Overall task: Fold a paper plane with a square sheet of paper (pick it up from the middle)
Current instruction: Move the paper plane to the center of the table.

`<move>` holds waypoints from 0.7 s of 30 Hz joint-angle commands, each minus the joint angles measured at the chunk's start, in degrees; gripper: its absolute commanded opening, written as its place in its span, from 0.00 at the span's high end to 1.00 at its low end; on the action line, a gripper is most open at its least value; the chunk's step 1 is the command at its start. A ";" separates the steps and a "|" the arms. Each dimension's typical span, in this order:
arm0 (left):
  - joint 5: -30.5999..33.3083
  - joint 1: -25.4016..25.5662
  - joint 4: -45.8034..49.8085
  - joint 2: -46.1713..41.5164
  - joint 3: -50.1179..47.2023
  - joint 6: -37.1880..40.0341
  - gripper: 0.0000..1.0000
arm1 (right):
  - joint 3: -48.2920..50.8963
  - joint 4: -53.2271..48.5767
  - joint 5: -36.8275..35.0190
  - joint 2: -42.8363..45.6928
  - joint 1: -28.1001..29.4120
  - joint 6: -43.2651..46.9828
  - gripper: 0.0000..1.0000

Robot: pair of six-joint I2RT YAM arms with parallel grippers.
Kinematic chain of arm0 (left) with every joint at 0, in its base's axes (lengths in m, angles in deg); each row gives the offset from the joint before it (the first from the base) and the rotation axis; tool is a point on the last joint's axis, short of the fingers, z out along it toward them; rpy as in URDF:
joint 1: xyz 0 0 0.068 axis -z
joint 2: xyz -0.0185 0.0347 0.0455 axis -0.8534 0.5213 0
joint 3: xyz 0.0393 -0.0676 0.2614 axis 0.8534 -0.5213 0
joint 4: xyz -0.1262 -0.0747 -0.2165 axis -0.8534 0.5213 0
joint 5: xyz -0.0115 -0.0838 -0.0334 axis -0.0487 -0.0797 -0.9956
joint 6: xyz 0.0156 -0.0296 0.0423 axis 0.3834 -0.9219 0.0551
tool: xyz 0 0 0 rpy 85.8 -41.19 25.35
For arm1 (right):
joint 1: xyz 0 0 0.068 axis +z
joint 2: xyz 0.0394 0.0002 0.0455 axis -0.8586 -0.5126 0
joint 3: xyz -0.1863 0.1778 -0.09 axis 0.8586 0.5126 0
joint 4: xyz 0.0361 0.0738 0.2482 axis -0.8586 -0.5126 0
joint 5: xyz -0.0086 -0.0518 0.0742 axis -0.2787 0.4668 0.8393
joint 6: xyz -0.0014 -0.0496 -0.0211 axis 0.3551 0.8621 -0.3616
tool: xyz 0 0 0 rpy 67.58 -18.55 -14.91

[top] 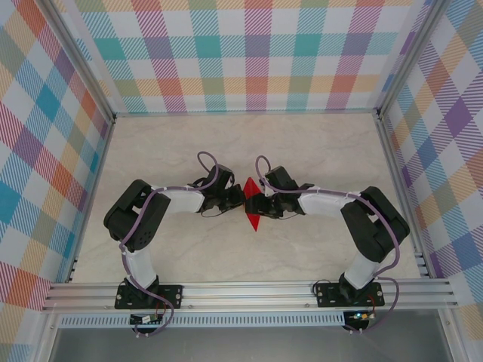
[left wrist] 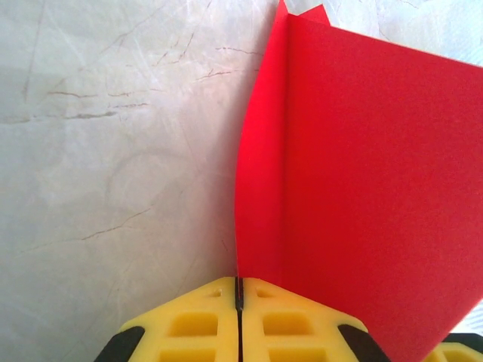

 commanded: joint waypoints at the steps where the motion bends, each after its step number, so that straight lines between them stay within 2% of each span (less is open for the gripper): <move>1: -0.19 -0.67 -0.10 0.48 0.03 0.17 0.94 | 0.85 -0.72 0.45 1.43 0.96 -0.70 0.44; 21: -3.68 -0.67 -1.30 -0.79 -0.05 -0.43 0.93 | -3.38 -5.60 -9.96 -1.96 3.84 3.79 0.49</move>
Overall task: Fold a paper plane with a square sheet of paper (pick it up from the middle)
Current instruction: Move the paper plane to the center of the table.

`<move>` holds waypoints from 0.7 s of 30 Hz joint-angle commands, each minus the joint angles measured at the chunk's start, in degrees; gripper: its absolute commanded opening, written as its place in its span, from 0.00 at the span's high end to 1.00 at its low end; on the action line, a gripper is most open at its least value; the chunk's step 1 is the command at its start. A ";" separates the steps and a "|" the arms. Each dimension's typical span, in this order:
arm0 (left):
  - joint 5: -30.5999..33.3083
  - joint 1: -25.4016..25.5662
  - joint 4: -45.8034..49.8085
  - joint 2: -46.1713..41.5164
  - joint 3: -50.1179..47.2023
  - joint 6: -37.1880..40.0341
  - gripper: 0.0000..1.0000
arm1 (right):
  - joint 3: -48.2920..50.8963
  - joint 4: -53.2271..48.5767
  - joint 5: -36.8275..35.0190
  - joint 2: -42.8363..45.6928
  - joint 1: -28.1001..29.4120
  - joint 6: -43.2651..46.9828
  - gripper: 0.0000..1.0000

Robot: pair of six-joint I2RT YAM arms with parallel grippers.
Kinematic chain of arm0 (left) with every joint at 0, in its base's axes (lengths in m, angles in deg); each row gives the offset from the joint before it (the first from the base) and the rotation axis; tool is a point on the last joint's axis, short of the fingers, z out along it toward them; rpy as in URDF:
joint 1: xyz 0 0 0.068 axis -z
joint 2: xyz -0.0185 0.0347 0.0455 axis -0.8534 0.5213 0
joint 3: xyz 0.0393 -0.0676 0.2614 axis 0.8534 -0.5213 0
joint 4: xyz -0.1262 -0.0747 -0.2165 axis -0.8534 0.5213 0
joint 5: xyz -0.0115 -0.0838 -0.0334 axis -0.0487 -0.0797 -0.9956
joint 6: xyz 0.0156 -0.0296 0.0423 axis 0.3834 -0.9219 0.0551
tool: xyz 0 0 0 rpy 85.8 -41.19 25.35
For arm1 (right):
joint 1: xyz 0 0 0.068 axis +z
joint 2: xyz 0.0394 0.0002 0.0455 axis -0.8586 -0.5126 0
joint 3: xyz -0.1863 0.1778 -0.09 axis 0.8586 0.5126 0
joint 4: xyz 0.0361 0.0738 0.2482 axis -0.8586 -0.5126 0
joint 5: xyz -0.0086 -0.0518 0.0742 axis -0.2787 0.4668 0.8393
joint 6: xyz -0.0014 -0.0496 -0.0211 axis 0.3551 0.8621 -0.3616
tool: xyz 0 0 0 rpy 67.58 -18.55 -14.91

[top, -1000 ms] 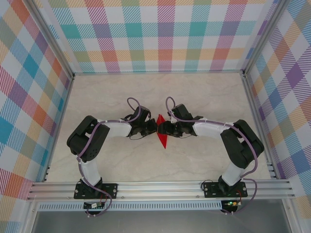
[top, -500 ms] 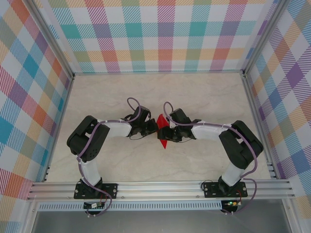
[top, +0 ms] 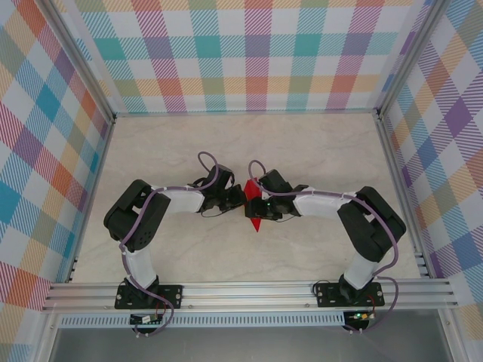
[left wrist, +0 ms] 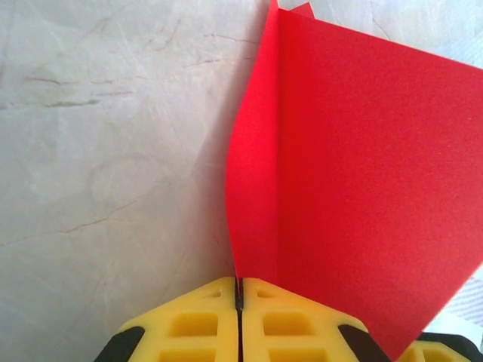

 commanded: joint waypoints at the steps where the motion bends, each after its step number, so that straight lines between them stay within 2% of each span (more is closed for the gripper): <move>1: -2.46 -0.67 -1.43 -1.00 -0.09 -0.46 0.93 | -1.65 -2.01 -2.53 -0.94 0.77 2.34 0.48; 13: -2.18 -0.67 -0.48 -1.99 -0.27 -0.17 0.92 | -2.13 -3.46 -6.39 -1.09 1.49 2.79 0.49; 21: -1.51 -0.67 0.23 -1.81 -0.12 0.29 0.92 | -1.70 -3.99 -9.39 0.67 1.37 1.07 0.59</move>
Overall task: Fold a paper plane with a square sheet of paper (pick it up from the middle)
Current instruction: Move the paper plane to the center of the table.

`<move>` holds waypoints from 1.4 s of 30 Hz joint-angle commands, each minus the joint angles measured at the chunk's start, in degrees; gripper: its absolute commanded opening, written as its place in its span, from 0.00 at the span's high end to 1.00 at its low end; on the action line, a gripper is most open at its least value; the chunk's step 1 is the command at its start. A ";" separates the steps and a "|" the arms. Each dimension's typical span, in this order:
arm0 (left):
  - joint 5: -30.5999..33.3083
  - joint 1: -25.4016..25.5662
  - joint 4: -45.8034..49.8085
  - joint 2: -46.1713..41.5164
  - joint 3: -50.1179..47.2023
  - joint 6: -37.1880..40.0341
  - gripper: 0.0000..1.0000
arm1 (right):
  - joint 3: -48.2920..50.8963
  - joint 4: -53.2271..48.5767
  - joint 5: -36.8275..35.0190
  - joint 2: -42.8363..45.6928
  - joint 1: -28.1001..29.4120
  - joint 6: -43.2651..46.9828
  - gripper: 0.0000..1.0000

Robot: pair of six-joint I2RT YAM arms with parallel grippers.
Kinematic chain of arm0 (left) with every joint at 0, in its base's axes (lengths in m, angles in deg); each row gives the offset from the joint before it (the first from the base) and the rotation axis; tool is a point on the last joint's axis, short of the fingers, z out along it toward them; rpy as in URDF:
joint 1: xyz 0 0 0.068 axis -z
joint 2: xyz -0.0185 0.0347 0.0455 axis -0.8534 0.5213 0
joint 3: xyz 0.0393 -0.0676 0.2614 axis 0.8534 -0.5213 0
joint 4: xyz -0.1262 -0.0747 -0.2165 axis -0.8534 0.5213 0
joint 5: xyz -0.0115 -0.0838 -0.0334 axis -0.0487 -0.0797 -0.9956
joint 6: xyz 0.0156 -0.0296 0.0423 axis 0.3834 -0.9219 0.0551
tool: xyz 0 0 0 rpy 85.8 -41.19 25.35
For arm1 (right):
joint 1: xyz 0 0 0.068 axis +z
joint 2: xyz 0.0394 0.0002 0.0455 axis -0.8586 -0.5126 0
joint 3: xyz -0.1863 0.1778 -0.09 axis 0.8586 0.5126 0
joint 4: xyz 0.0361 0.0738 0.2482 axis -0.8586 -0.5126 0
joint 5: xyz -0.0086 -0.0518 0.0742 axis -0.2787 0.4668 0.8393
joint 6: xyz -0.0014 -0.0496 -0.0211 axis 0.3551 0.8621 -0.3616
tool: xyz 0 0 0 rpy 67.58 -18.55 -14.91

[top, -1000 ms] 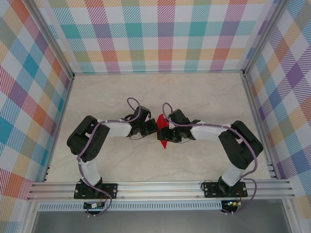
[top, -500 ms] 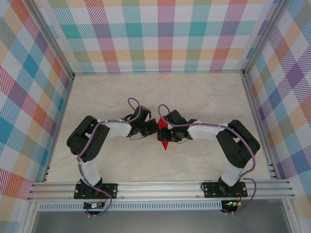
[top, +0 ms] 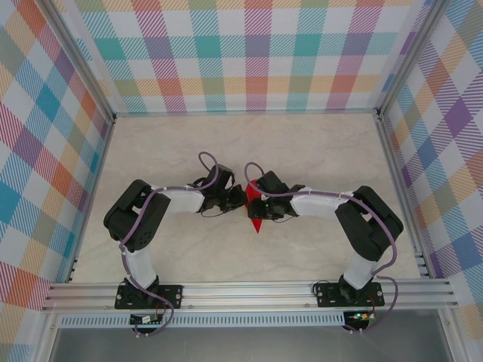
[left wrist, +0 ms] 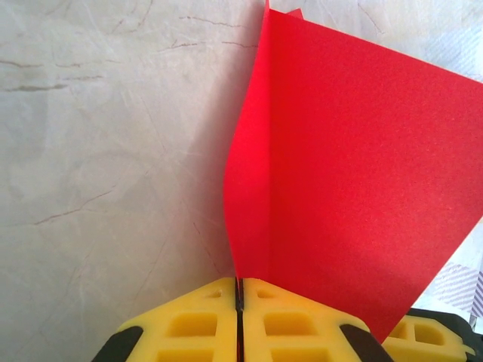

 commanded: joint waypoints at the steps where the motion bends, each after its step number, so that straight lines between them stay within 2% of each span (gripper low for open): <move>1: 0.25 -0.65 0.63 -1.78 -0.10 0.37 0.92 | -0.53 -1.27 -2.04 1.58 0.31 -0.28 0.61; 13: 0.42 -0.64 0.98 -1.22 0.00 0.55 0.92 | -1.56 -0.17 -0.79 1.11 0.33 -2.77 0.79; 19: 0.55 -0.64 0.98 -1.26 -0.13 -0.02 0.91 | -3.01 -1.43 -1.02 -0.59 0.47 -3.67 0.81; 21: 0.99 -0.64 0.81 -1.52 -0.30 -0.84 0.89 | -3.46 -2.20 -1.47 -1.19 0.48 -3.85 0.85; 26: 5.52 -0.95 5.24 -5.75 -0.42 -0.33 0.73 | -4.99 -6.16 -4.39 -0.86 0.48 -3.56 0.90; 30: 12.66 -1.43 11.49 -10.83 -0.41 0.67 0.60 | -6.89 -10.52 -6.96 -0.47 0.90 -2.75 0.91; 37: 28.12 -1.87 26.70 -17.50 0.29 0.90 0.36 | -11.60 -16.67 -11.66 -3.92 2.73 -2.76 0.87; 42: 32.87 -2.83 30.31 -19.50 -0.82 0.12 0.27 | -14.78 -19.00 -13.15 -7.04 3.75 -3.51 0.84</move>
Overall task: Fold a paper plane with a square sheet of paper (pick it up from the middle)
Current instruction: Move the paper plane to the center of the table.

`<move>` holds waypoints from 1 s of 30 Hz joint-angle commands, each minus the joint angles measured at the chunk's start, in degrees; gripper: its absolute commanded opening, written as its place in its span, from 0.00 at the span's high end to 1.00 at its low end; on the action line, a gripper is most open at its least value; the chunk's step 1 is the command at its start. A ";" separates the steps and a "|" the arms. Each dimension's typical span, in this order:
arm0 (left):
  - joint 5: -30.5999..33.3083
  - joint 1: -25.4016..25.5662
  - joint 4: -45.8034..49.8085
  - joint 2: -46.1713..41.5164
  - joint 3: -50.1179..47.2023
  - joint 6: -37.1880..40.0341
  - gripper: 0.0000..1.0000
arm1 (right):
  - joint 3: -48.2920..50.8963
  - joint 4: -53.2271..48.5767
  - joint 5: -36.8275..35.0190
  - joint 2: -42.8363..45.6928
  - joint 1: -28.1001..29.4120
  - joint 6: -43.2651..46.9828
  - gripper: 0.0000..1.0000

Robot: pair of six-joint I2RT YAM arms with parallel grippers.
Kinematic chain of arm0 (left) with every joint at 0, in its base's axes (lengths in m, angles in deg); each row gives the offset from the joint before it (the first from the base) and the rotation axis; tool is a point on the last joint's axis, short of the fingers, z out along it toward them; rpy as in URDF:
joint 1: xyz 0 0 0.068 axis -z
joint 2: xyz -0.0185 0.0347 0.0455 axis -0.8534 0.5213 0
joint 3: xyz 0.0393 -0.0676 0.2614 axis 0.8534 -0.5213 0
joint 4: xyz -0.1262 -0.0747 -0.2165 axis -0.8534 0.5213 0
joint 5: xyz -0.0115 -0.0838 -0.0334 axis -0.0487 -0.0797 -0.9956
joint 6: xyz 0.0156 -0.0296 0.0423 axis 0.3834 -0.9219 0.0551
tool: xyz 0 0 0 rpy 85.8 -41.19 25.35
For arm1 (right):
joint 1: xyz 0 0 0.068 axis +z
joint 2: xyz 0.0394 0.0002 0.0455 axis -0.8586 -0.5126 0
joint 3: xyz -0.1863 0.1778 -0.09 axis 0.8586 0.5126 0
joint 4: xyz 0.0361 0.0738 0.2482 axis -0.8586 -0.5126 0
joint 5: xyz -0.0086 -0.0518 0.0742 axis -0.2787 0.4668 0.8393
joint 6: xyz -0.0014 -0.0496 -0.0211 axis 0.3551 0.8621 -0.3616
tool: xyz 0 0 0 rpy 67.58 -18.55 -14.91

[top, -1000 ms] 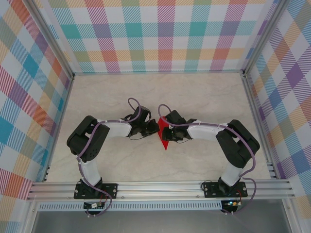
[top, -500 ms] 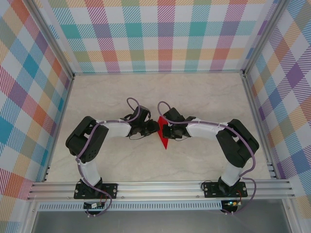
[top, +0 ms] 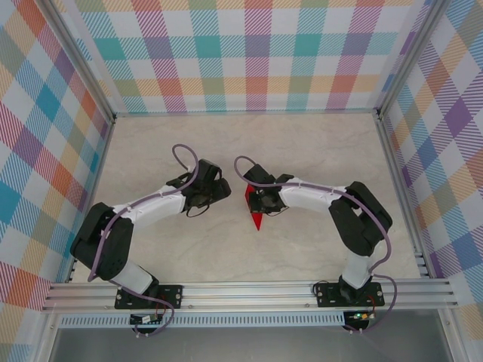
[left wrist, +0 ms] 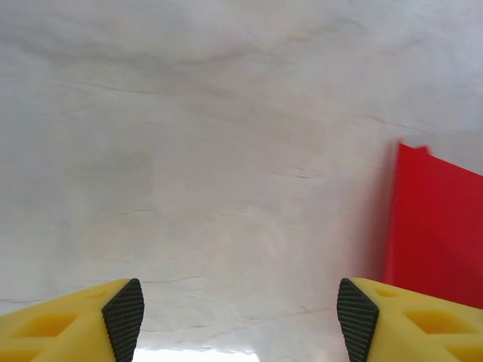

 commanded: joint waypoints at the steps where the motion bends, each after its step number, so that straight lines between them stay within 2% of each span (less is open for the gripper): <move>1: 6.52 -1.30 5.86 -2.35 -1.13 -0.26 0.26 | -2.16 -3.96 -2.08 -2.07 0.86 -0.39 0.83; 16: 8.47 -2.76 7.23 -3.54 -2.96 -0.68 0.17 | -7.44 -8.71 -4.88 -7.40 2.58 -2.13 0.76; 24: 10.73 -3.33 8.39 -5.33 -4.13 -0.43 0.09 | -7.47 -9.65 -4.78 -10.49 2.89 -3.30 0.77; 30: 12.11 -4.30 9.38 -7.45 -5.05 -0.21 0.02 | -8.95 -10.18 -6.37 -7.57 2.89 -3.20 0.82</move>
